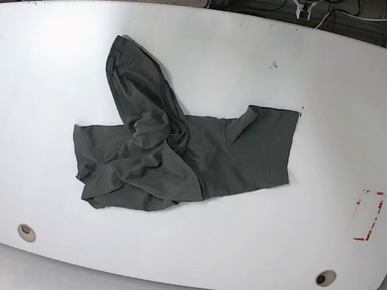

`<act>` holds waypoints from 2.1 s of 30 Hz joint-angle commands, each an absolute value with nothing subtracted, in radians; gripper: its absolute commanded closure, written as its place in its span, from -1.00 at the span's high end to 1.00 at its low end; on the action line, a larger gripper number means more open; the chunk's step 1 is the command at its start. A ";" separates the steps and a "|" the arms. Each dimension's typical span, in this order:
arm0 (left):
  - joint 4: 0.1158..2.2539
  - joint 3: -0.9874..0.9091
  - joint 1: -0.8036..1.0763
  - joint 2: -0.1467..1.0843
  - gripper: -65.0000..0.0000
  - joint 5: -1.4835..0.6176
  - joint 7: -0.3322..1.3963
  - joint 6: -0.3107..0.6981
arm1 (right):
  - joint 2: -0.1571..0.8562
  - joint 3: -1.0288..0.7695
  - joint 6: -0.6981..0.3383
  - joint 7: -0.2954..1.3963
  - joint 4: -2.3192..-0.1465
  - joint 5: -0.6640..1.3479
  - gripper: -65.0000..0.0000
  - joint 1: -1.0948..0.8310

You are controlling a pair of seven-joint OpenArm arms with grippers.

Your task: Fold the T-shirt properly

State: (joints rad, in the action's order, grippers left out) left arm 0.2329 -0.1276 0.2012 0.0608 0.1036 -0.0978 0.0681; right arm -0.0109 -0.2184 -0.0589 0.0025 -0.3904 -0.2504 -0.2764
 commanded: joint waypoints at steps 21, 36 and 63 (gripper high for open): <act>0.477 -0.170 0.400 0.072 0.15 0.081 -0.153 0.080 | -0.060 -0.179 -0.063 -0.013 -0.734 -0.231 -0.64 -0.432; 0.744 -0.181 0.499 0.075 0.13 0.061 -0.124 0.080 | -0.110 -0.195 -0.061 -0.006 -0.869 -0.240 -0.64 -0.499; 1.049 -0.210 0.642 0.093 0.13 0.026 -0.095 0.078 | -0.116 -0.200 -0.060 0.048 -1.232 -0.246 -0.65 -0.709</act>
